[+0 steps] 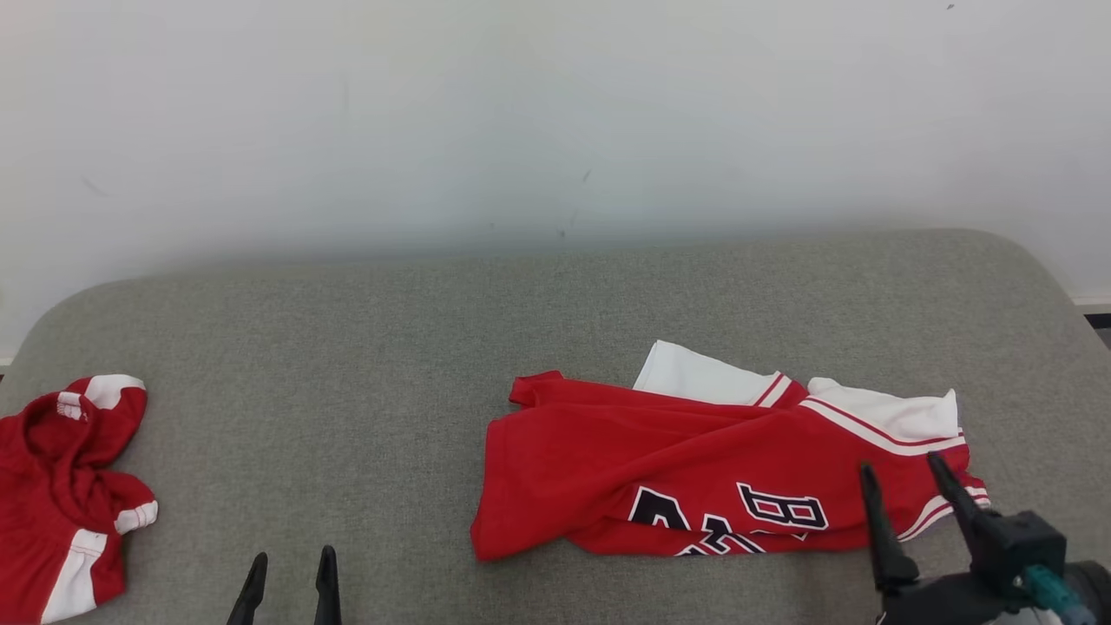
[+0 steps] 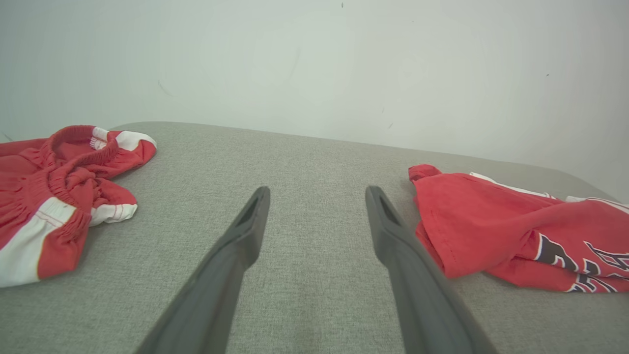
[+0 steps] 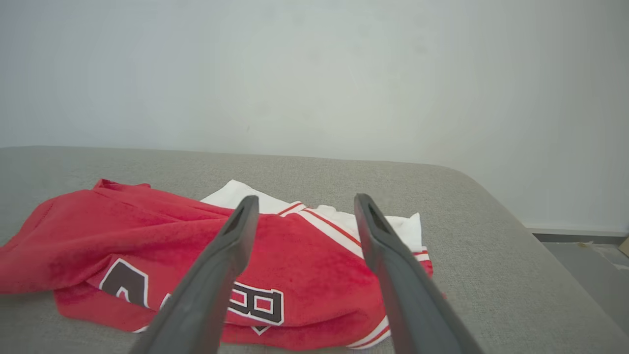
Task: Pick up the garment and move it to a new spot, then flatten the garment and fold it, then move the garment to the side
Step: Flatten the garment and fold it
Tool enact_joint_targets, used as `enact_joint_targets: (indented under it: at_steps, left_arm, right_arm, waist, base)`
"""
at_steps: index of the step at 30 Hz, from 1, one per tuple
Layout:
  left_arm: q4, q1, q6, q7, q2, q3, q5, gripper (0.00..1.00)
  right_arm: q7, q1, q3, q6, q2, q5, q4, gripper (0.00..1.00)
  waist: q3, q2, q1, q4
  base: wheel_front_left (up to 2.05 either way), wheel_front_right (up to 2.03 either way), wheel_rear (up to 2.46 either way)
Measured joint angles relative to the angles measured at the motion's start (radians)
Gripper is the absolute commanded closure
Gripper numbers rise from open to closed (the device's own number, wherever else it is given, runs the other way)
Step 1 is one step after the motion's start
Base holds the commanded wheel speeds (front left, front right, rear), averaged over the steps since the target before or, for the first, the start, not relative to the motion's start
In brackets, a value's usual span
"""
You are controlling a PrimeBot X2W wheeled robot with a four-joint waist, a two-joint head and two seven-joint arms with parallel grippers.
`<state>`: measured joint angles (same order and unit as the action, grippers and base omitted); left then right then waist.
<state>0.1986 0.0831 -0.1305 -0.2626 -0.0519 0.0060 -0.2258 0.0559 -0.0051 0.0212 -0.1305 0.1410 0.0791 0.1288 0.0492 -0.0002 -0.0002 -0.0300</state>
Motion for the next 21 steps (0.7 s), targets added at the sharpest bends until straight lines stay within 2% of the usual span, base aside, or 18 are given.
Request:
enact_joint_targets:
  at_steps: [7, 21]
  left_arm:
    - [0.003, 0.018, 0.0, 0.0, 0.0, 0.012, 0.0, 0.0]
    - [0.016, 0.016, 0.0, 0.0, 0.001, 0.012, -0.016, 0.0]
  right_arm:
    - [0.036, 0.062, -0.059, 0.0, -0.009, 0.019, 0.025, 0.0]
    - [0.033, 0.051, -0.066, 0.0, -0.013, 0.019, 0.017, 0.0]
  waist:
    - [0.003, 0.0001, 0.0001, -0.003]
    - [-0.003, 0.0001, 0.0001, -0.001]
  base:
    - [0.0, 0.0, 0.0]
    - [0.0, 0.0, 0.0]
